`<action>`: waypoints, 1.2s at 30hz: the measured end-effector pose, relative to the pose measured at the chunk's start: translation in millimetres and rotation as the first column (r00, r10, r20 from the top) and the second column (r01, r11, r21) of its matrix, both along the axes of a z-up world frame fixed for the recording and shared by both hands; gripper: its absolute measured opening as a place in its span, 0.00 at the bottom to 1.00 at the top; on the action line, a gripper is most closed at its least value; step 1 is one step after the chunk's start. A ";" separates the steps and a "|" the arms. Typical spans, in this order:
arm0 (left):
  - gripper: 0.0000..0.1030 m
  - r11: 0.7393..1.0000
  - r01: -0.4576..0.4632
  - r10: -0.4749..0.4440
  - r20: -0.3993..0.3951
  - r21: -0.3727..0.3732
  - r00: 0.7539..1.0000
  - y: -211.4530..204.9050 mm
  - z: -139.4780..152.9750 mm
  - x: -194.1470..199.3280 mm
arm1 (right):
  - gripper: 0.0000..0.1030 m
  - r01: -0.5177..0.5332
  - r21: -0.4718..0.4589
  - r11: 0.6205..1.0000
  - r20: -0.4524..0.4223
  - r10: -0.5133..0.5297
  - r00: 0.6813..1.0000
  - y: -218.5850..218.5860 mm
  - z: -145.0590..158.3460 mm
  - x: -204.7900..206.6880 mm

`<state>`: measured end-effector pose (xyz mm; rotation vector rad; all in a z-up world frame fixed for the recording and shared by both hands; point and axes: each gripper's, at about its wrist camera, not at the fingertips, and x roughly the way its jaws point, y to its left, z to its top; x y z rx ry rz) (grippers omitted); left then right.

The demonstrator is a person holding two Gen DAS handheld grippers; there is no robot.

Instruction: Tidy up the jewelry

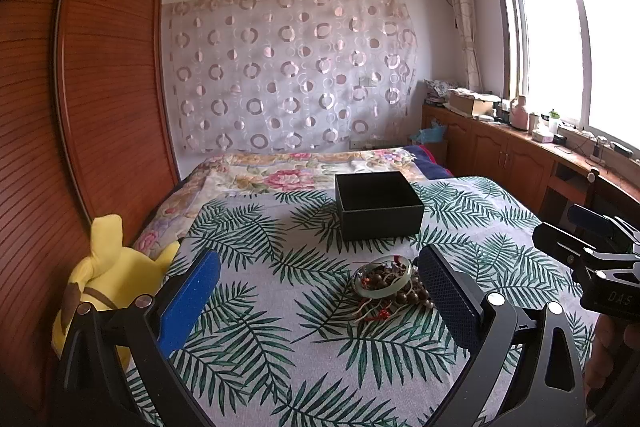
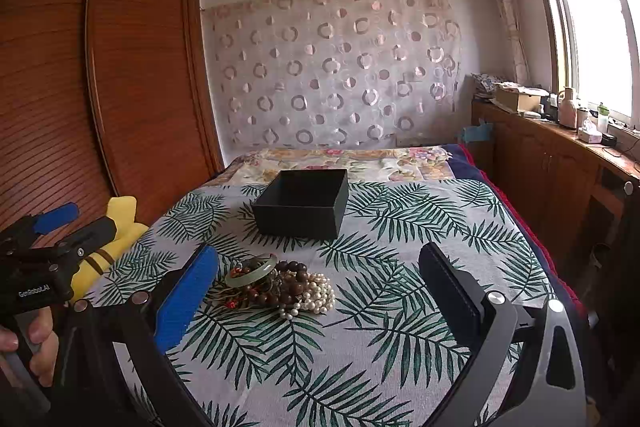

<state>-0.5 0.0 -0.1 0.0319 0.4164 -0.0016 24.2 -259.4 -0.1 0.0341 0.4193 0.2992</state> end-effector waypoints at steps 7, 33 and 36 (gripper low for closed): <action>0.93 1.000 0.001 -0.001 -0.002 -0.001 1.000 0.6 0.1 0.4 | 0.98 -0.002 0.001 1.000 0.000 0.002 1.000 0.4 -0.3 0.1; 0.93 1.000 0.001 -0.001 0.000 0.007 1.000 -1.1 0.2 -0.2 | 0.98 -0.003 0.003 1.000 0.000 0.003 1.000 -1.8 -2.6 -0.4; 0.93 1.000 0.001 -0.001 -0.001 0.005 1.000 -0.7 0.2 -0.3 | 0.98 -0.005 0.004 1.000 0.000 0.005 1.000 4.3 -1.8 0.3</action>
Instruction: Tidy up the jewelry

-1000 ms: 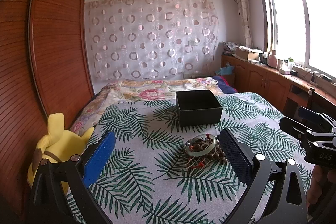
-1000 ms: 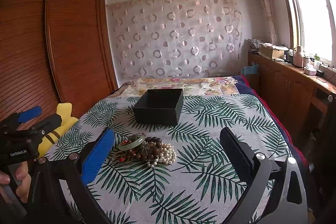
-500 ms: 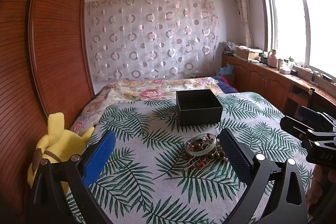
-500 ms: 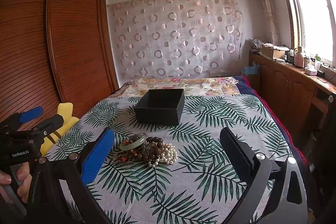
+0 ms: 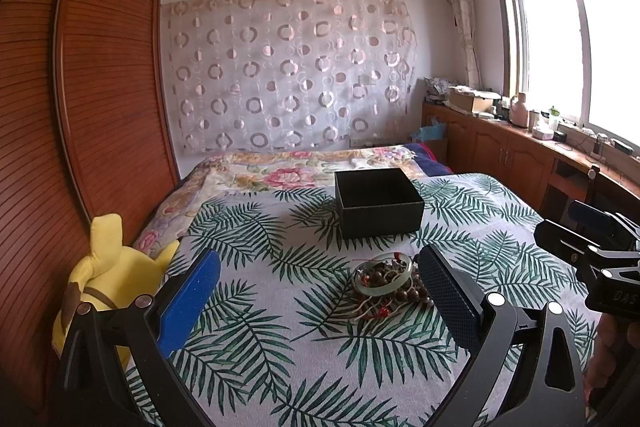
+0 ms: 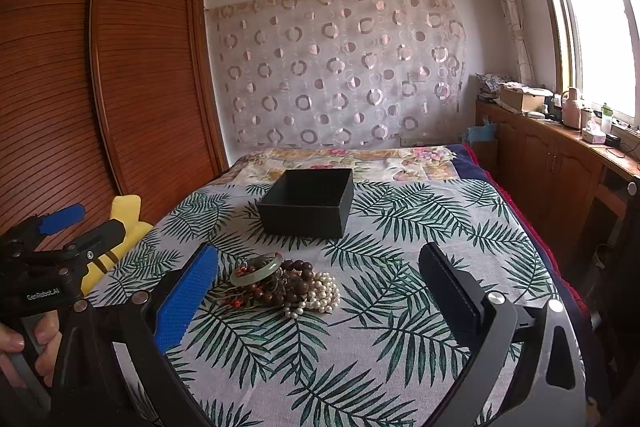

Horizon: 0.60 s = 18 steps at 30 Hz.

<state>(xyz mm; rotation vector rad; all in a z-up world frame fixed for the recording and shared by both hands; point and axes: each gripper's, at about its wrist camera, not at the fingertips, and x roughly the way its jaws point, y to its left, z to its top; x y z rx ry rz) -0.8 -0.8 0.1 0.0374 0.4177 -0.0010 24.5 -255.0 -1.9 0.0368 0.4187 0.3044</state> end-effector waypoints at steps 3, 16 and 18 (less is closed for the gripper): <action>0.93 1.000 0.000 0.000 -0.001 -0.002 1.000 1.2 0.3 -0.5 | 0.98 -0.001 0.000 1.000 0.001 0.001 1.000 1.2 0.2 -0.1; 0.93 1.000 0.001 -0.001 -0.001 0.002 1.000 -0.6 -0.1 0.3 | 0.98 -0.003 0.001 1.000 0.001 0.003 1.000 3.8 0.3 -2.7; 0.93 1.000 0.000 0.000 0.000 0.003 1.000 -0.5 0.0 0.2 | 0.98 -0.004 0.002 1.000 0.000 0.004 1.000 6.8 1.9 -2.8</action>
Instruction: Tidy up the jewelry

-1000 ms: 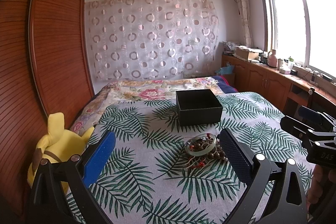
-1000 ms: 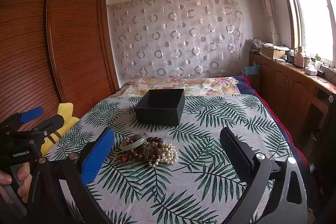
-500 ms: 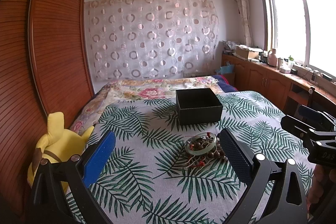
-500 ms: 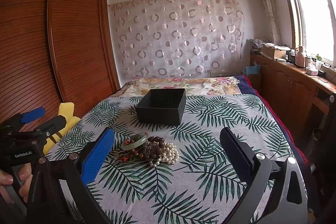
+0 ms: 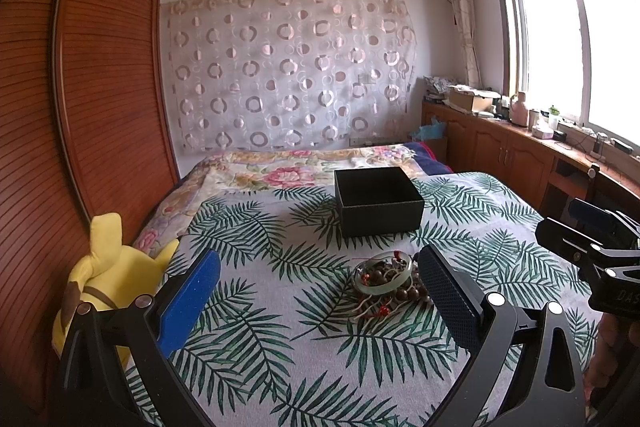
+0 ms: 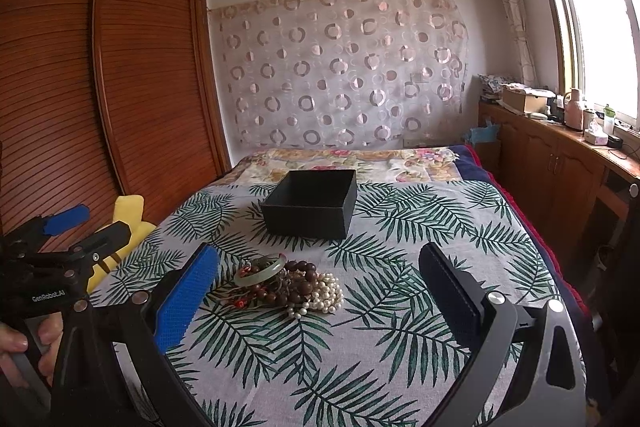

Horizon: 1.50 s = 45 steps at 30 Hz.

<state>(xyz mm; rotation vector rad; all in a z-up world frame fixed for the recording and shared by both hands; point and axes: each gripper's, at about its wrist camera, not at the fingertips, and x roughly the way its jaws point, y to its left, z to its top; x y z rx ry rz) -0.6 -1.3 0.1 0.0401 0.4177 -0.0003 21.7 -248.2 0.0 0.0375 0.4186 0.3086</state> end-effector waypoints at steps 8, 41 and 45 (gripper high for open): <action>0.93 1.000 0.001 -0.001 -0.002 -0.001 1.000 1.7 0.6 -0.3 | 0.98 -0.003 0.001 1.000 -0.002 0.003 1.000 0.2 -2.3 -0.5; 0.93 0.972 0.198 -0.226 -0.265 -0.129 0.937 -0.6 -70.6 79.0 | 0.74 -0.156 -0.071 0.985 -0.162 0.143 0.976 0.8 -63.9 52.3; 0.84 0.963 0.218 -0.257 -0.301 -0.155 0.918 -1.5 -76.8 102.2 | 0.74 -0.163 -0.089 0.983 -0.192 0.144 0.971 -0.9 -71.7 64.8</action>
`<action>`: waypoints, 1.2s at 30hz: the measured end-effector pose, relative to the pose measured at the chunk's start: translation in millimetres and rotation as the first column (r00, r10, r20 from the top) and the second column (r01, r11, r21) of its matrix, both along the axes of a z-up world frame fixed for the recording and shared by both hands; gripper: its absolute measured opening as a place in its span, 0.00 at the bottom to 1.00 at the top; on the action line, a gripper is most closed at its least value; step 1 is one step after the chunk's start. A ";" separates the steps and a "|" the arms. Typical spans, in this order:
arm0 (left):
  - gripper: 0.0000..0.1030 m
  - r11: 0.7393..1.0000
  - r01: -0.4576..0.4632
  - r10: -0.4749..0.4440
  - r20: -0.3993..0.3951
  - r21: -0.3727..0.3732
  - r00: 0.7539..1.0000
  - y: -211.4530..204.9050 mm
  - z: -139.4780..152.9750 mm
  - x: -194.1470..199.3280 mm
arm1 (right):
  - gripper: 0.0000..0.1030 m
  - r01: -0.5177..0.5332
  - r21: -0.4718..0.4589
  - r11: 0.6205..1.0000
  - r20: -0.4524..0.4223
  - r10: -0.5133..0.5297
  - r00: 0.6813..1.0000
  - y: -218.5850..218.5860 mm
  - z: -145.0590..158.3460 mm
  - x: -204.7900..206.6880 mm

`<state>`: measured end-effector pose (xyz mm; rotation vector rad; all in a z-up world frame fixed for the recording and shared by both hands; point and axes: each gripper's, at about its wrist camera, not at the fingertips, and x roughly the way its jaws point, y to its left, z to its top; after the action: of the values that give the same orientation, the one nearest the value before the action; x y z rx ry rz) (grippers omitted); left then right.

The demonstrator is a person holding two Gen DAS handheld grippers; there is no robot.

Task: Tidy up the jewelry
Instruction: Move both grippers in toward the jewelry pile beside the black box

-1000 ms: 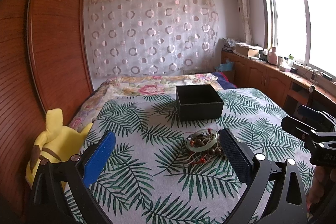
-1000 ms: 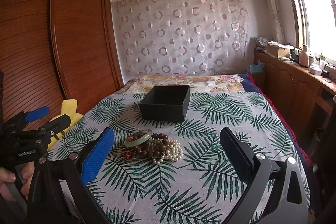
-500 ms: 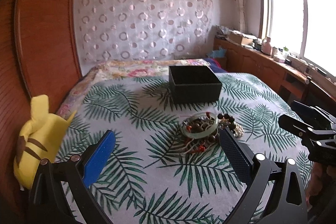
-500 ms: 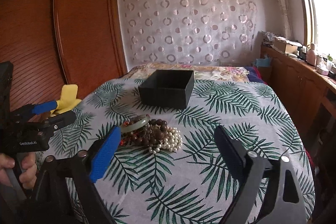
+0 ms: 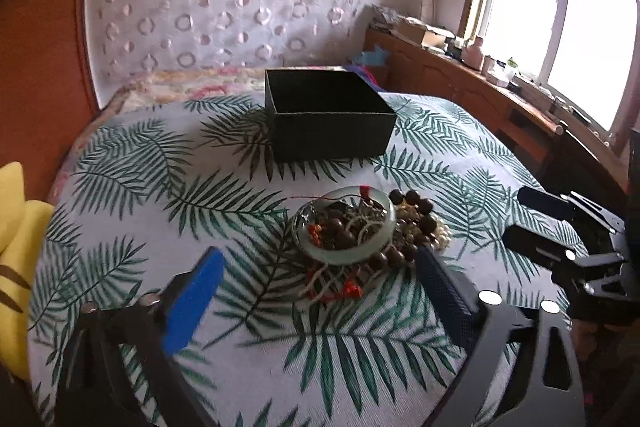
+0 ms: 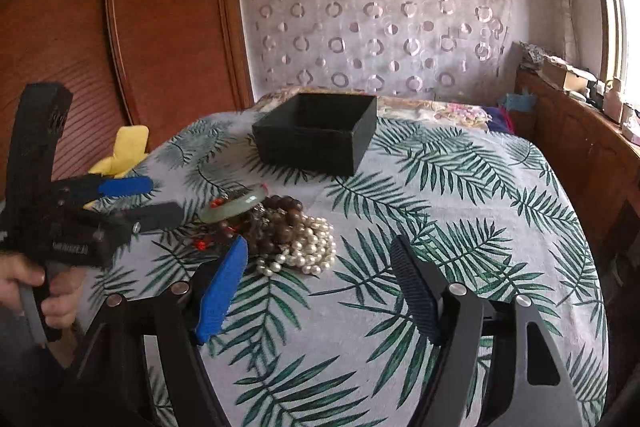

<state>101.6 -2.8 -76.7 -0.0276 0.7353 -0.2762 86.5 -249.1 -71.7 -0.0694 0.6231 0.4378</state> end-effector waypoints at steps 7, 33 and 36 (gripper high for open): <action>0.78 0.999 0.035 -0.037 -0.067 -0.031 0.997 -3.7 -8.8 31.8 | 0.74 -0.002 -0.001 1.000 -0.049 0.002 0.999 -4.2 -7.9 21.1; 0.72 0.994 0.040 -0.069 -0.288 -0.106 0.955 -27.1 -25.2 77.9 | 0.74 0.021 -0.006 1.000 -0.149 -0.022 0.989 -16.1 -10.1 81.4; 0.71 0.994 0.046 -0.074 -0.291 -0.104 0.954 -26.8 -22.6 78.6 | 0.74 0.026 -0.005 1.000 -0.147 -0.026 0.989 -17.5 -9.4 86.8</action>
<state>180.2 -29.6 -99.3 -0.1405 1.0208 -0.3704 173.3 -266.7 -81.0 -0.0320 0.7693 0.4189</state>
